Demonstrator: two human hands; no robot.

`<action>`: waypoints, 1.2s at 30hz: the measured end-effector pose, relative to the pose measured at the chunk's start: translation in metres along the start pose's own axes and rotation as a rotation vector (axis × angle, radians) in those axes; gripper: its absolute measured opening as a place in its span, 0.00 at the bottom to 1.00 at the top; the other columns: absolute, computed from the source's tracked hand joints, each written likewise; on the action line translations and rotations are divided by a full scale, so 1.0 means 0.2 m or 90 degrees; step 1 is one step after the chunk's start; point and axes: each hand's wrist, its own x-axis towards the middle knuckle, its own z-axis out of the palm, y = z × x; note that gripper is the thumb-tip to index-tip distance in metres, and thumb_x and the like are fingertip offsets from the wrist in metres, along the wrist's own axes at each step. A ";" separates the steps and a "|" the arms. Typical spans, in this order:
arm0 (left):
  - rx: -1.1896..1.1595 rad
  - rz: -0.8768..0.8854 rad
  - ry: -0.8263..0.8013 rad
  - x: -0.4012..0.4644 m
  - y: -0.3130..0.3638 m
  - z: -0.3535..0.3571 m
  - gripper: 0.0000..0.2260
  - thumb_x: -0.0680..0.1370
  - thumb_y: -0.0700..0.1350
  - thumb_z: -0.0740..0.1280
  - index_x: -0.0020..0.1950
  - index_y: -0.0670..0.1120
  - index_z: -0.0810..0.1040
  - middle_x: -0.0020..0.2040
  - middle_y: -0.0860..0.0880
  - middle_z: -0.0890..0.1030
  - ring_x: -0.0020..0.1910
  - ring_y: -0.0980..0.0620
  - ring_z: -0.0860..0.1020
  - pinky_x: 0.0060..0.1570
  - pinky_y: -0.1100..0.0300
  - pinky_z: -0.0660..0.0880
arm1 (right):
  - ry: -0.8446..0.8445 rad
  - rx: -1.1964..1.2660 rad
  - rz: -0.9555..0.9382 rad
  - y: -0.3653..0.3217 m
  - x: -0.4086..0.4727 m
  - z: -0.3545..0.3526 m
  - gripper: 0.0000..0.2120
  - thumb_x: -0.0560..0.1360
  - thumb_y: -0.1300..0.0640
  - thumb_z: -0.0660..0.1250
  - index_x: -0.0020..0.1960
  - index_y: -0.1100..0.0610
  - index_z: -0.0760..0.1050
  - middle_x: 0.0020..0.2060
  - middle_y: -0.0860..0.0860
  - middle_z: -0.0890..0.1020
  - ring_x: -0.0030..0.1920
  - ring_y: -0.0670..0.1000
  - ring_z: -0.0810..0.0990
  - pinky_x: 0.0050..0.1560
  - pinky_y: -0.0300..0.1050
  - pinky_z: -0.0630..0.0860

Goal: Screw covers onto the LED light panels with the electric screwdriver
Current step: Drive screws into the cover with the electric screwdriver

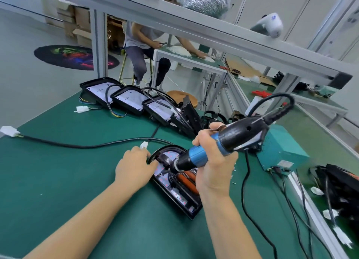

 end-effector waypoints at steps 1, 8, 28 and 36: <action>0.000 -0.002 0.002 0.00 0.00 0.00 0.10 0.76 0.52 0.64 0.51 0.47 0.77 0.48 0.48 0.71 0.54 0.45 0.73 0.44 0.55 0.68 | 0.000 0.001 -0.001 0.01 0.00 0.00 0.13 0.65 0.67 0.68 0.38 0.48 0.78 0.31 0.51 0.75 0.33 0.50 0.73 0.41 0.40 0.74; -0.079 0.003 0.035 0.01 -0.01 0.02 0.09 0.76 0.48 0.65 0.54 0.47 0.76 0.53 0.48 0.75 0.49 0.46 0.75 0.45 0.57 0.69 | -0.001 -0.006 0.001 0.04 0.01 0.02 0.13 0.65 0.67 0.69 0.40 0.49 0.77 0.30 0.51 0.75 0.33 0.50 0.74 0.40 0.38 0.74; -0.077 0.009 0.016 0.03 -0.02 0.03 0.07 0.74 0.45 0.65 0.52 0.49 0.77 0.44 0.50 0.80 0.45 0.46 0.77 0.43 0.57 0.73 | -0.020 -0.021 0.007 0.06 0.02 0.03 0.10 0.67 0.66 0.68 0.45 0.56 0.73 0.29 0.51 0.75 0.31 0.50 0.73 0.39 0.40 0.73; -0.079 0.006 0.021 0.04 -0.02 0.04 0.07 0.74 0.43 0.65 0.51 0.48 0.78 0.42 0.49 0.80 0.45 0.45 0.78 0.43 0.57 0.74 | -0.038 -0.034 0.004 0.06 0.02 0.05 0.12 0.65 0.67 0.68 0.37 0.49 0.78 0.35 0.58 0.73 0.31 0.49 0.73 0.37 0.39 0.73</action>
